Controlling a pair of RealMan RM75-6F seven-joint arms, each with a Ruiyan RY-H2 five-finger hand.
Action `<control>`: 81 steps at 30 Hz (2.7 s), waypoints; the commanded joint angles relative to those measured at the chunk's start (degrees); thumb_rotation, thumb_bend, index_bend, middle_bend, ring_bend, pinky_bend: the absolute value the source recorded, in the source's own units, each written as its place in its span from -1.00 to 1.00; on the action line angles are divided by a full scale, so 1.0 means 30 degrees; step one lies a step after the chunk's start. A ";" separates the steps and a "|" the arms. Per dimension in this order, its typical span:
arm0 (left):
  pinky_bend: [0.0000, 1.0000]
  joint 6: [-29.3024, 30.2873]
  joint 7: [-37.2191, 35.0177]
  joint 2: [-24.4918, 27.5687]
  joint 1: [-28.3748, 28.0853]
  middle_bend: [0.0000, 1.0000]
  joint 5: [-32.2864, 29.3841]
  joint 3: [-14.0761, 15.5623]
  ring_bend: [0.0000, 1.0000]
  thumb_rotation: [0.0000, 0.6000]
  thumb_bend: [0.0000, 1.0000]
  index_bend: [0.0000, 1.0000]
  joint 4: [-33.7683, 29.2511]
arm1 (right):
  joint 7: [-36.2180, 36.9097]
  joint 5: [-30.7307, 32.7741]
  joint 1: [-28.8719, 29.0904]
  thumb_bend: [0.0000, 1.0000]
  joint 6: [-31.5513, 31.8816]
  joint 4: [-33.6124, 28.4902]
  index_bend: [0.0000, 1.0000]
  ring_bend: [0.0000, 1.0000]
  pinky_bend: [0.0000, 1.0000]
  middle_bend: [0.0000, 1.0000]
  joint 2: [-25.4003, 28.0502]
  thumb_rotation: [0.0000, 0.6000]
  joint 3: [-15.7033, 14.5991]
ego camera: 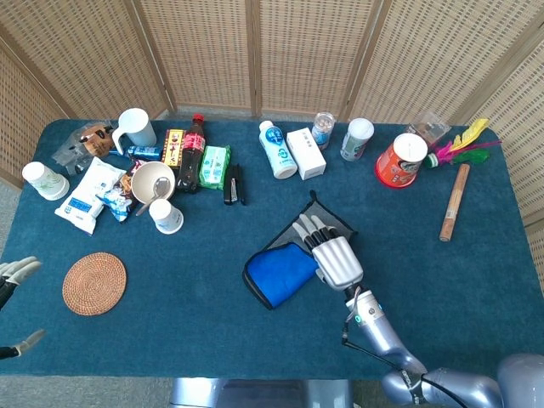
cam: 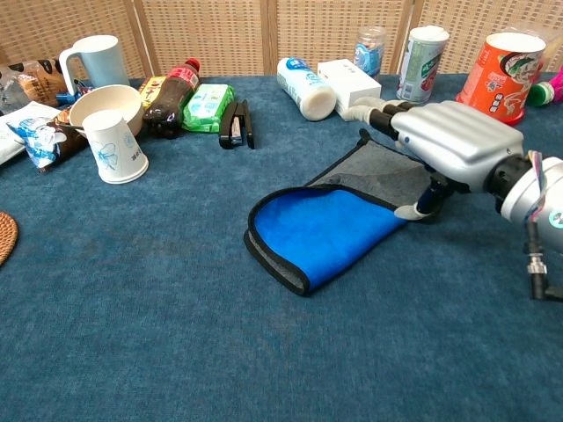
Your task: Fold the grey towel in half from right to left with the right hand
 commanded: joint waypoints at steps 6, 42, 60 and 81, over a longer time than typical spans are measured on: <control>-0.90 0.0016 -0.0164 0.0030 -0.0006 -1.00 0.0064 0.0051 -1.00 1.00 -0.37 -0.89 0.0067 | 0.1108 -0.1867 0.0031 -1.00 0.0538 0.3310 -0.93 -0.78 -0.36 -0.99 -0.1326 1.00 -0.0469; -0.90 -0.0296 -0.0252 0.0108 -0.0190 -1.00 0.0222 0.0201 -1.00 1.00 -0.37 -0.89 -0.0010 | 0.1906 -0.3707 -0.0558 -0.69 0.0046 0.5361 -0.83 -0.73 -0.34 -0.98 -0.0117 1.00 -0.1269; -0.90 -0.0349 -0.0352 0.0117 -0.0231 -1.00 0.0176 0.0230 -1.00 1.00 -0.37 -0.89 0.0036 | 0.2481 -0.3993 -0.0741 -0.65 0.0653 0.7273 -0.54 -0.64 -0.28 -0.89 -0.1541 1.00 -0.0951; -0.90 -0.0354 -0.0215 0.0102 -0.0240 -1.00 0.0169 0.0240 -1.00 1.00 -0.37 -0.89 0.0021 | 0.3619 -0.3831 -0.0911 -0.23 0.0646 0.8224 0.02 -0.57 -0.24 -0.78 -0.2247 1.00 -0.0720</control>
